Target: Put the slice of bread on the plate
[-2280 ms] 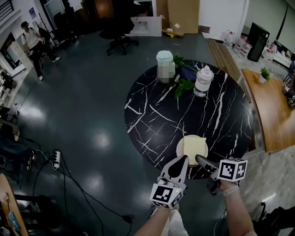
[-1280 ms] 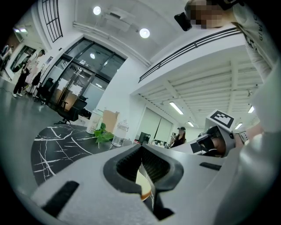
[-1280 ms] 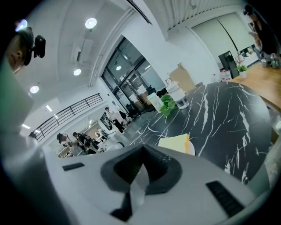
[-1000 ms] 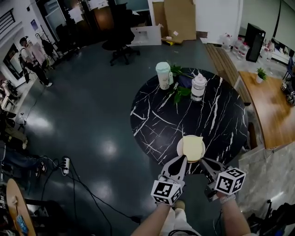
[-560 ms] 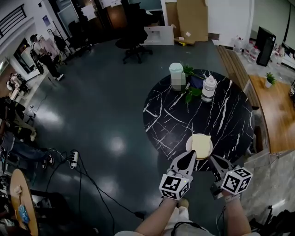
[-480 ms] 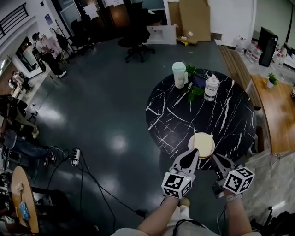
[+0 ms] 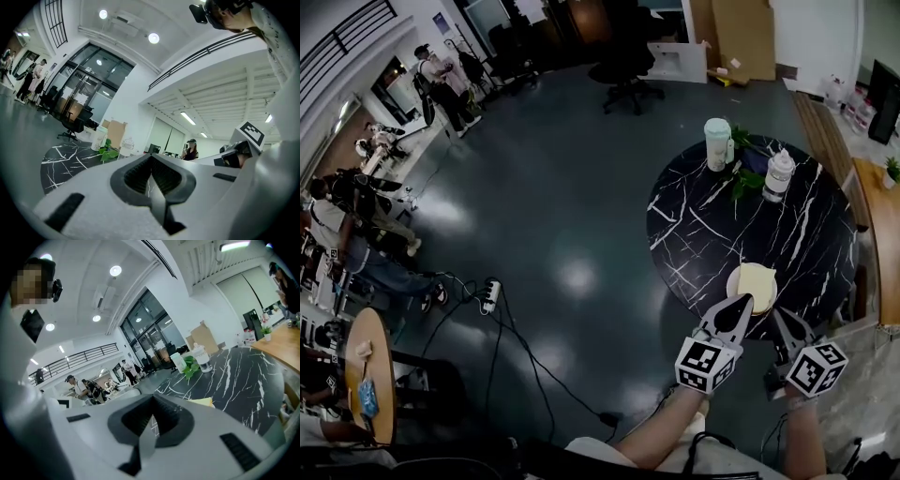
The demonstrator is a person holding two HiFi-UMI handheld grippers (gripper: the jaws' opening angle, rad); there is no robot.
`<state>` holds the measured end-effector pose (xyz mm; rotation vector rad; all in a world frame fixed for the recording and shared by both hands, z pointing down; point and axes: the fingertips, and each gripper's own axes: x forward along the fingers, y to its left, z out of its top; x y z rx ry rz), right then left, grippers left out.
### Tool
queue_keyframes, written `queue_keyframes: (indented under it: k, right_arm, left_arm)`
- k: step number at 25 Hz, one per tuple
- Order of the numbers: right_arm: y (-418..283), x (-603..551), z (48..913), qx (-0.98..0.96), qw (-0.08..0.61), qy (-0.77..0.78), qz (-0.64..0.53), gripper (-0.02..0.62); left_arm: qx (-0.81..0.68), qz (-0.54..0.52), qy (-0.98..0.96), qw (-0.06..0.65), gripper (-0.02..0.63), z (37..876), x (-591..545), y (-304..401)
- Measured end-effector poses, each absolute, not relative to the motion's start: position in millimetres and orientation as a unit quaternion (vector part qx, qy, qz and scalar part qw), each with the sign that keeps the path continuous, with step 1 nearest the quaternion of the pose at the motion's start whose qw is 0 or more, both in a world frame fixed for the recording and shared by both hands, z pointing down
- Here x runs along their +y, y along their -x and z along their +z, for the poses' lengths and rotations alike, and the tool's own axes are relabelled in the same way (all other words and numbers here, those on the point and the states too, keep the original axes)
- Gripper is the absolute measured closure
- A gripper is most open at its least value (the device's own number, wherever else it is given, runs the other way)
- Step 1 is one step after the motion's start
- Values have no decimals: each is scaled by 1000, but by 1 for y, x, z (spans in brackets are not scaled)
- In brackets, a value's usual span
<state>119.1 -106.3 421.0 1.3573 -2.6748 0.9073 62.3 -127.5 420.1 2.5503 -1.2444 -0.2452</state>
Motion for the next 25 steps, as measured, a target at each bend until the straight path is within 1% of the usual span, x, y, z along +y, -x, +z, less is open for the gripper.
queue_keyframes:
  k: [25]
  right_arm:
    - [-112,-96,423,-854,19,-442,274,586]
  left_arm:
    - [-431,-87,-886,148,600,420,-121,-53]
